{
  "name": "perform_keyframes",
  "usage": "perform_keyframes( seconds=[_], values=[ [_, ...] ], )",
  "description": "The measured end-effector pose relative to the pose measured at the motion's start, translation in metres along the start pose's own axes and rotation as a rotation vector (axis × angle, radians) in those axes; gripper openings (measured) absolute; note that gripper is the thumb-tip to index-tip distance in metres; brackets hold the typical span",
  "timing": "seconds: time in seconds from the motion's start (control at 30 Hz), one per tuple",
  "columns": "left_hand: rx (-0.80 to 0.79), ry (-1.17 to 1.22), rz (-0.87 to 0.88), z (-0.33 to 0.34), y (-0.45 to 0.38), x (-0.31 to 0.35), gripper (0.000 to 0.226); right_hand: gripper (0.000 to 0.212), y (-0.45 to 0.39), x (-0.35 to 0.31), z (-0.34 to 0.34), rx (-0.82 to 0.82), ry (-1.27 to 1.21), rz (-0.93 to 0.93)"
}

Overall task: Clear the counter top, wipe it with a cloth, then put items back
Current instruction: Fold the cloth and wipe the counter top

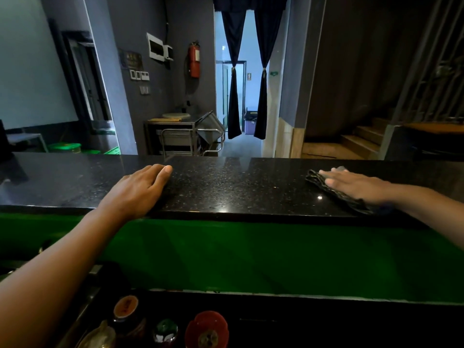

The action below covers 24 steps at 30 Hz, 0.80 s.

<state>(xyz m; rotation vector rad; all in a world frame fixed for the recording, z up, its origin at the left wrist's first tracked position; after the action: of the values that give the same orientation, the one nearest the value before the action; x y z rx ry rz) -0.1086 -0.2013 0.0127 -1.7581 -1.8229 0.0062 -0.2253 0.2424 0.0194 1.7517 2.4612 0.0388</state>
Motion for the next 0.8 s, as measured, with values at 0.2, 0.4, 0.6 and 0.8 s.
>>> perform_keyframes(
  seconds=[0.2, 0.4, 0.6, 0.8],
  values=[
    [-0.017, -0.037, -0.011, 0.001, -0.002, -0.005, 0.07, 0.053, 0.002, -0.091, 0.011, 0.05, 0.026, -0.227],
    [-0.017, -0.04, -0.007, -0.001, 0.0, -0.01, 0.082, 0.063, 0.022, -0.088, 0.014, 0.019, 0.01, -0.459],
    [0.003, -0.044, 0.013, 0.0, 0.001, -0.005, 0.092, 0.059, -0.027, -0.021, 0.001, -0.011, -0.013, -0.115],
    [0.021, -0.017, -0.027, -0.001, 0.0, -0.002, 0.067, 0.062, -0.096, -0.07, 0.0, 0.046, 0.019, 0.017]
  ],
)
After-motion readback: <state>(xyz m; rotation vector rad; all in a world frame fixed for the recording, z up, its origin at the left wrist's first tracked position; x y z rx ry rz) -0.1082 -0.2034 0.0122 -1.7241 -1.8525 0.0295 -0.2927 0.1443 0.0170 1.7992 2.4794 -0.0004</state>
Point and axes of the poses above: each hand's wrist, its own y-axis away from the middle knuckle, its own z-axis out of the palm, x = y × z, the point moved 3 cm from there along -y, towards the middle knuckle, and after that the axes turned 6 degrees about y, right-handed, at the moved point
